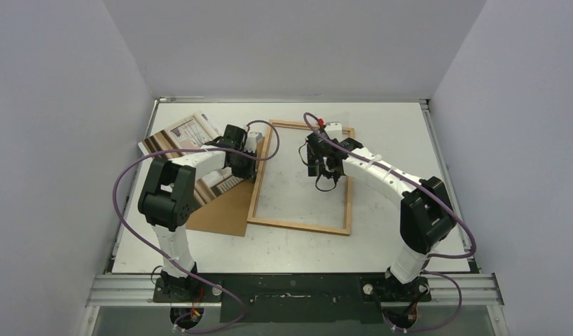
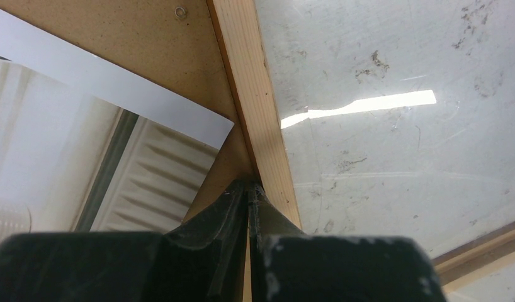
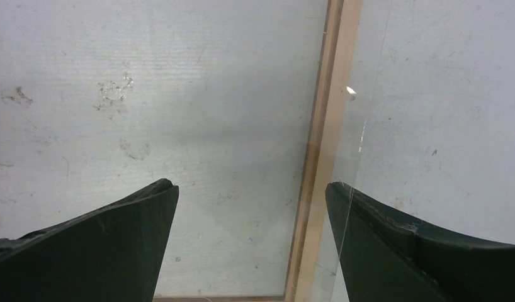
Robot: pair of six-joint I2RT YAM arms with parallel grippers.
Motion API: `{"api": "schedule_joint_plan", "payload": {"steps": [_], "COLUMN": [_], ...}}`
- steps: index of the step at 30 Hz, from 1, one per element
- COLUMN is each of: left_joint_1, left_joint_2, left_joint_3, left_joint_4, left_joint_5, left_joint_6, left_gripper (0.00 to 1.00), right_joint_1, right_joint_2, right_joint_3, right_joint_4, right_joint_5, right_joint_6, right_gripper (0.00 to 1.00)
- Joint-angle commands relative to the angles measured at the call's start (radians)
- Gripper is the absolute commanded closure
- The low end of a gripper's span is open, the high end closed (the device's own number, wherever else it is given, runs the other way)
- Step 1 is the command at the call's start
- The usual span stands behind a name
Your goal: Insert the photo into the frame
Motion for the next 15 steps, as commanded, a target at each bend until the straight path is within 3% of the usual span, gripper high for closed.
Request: {"api": "schedule_joint_plan", "payload": {"steps": [1,15], "left_joint_1": [-0.013,-0.012], "left_joint_2": [0.017,0.011], "left_joint_3": [-0.026,-0.027], "left_joint_4": [-0.033,-0.035], "left_joint_5": [0.033,0.034], "left_joint_6": [-0.006,-0.009], "left_gripper": [0.96,0.96], "right_joint_1": [-0.026,-0.050], "right_joint_2": [-0.104,-0.123], "right_joint_3": [-0.051,-0.070], "right_joint_4": [0.063,0.083], "right_joint_5": [-0.040,-0.071], "right_joint_6": [0.003,0.001], "right_gripper": [0.10,0.10]}}
